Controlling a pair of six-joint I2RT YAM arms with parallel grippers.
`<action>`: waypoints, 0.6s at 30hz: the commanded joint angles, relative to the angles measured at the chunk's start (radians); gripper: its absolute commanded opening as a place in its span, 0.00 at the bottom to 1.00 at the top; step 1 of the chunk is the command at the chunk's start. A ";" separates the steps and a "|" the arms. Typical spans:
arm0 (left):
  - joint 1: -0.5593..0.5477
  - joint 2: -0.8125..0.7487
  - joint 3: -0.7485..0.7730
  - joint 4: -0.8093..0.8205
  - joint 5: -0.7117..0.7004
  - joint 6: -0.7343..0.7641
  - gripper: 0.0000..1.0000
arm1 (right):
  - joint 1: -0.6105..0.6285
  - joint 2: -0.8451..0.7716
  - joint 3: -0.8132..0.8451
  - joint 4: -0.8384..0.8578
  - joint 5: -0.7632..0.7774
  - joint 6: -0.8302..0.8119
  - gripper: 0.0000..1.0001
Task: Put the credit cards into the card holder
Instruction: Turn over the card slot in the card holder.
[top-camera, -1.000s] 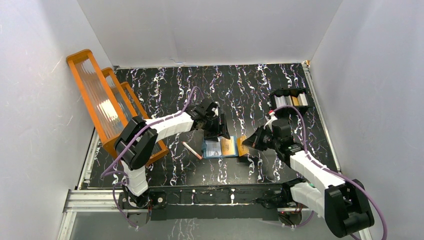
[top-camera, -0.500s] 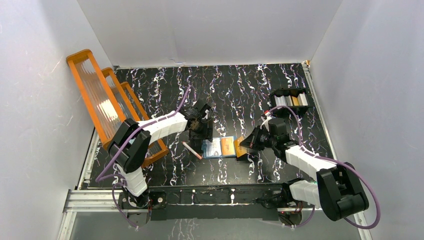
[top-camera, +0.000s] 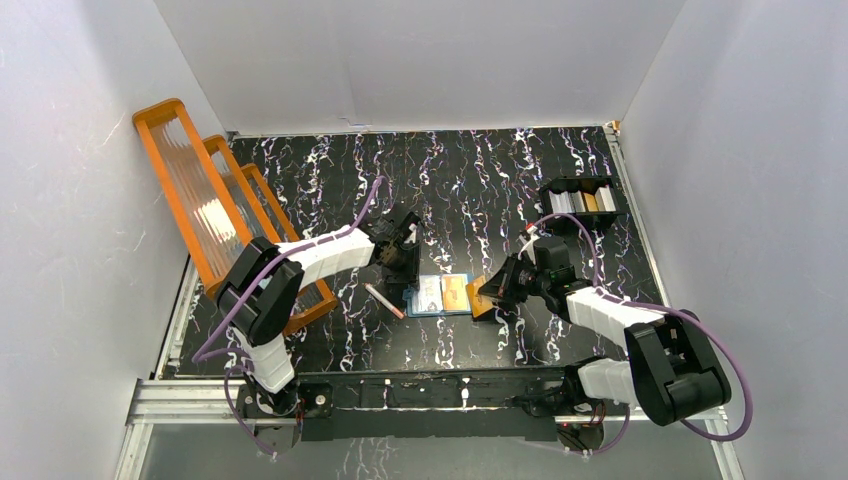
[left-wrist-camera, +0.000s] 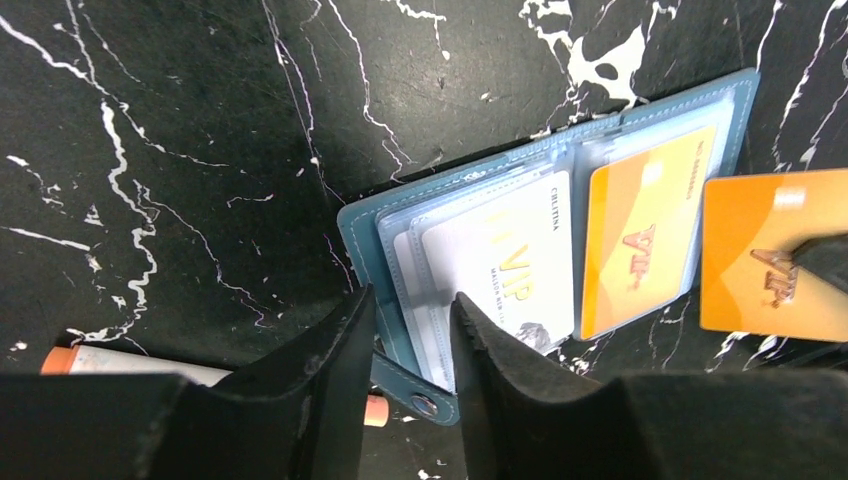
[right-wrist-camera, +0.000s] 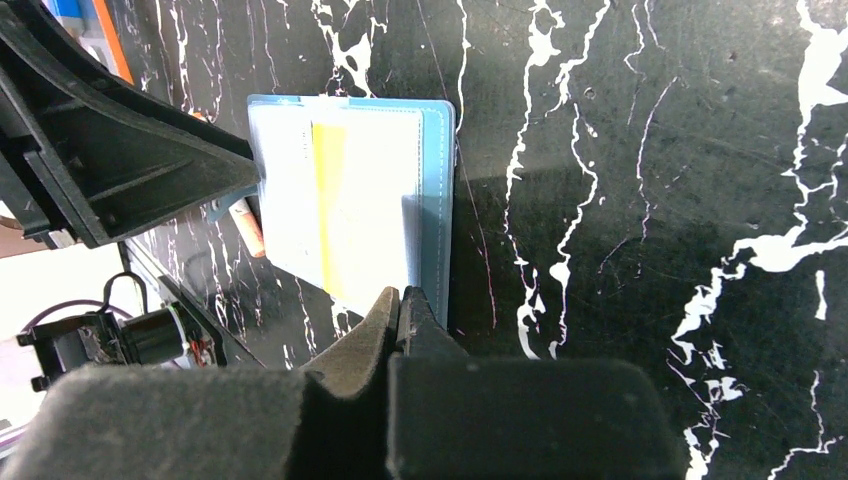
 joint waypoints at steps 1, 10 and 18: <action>0.005 -0.041 -0.021 0.011 0.036 0.009 0.29 | 0.003 0.001 0.014 0.053 -0.018 -0.015 0.00; 0.005 -0.034 -0.035 0.039 0.059 0.001 0.20 | 0.003 0.027 0.016 0.094 -0.055 0.013 0.00; 0.004 -0.031 -0.036 0.037 0.055 0.009 0.15 | 0.000 -0.052 0.086 -0.088 0.049 -0.124 0.00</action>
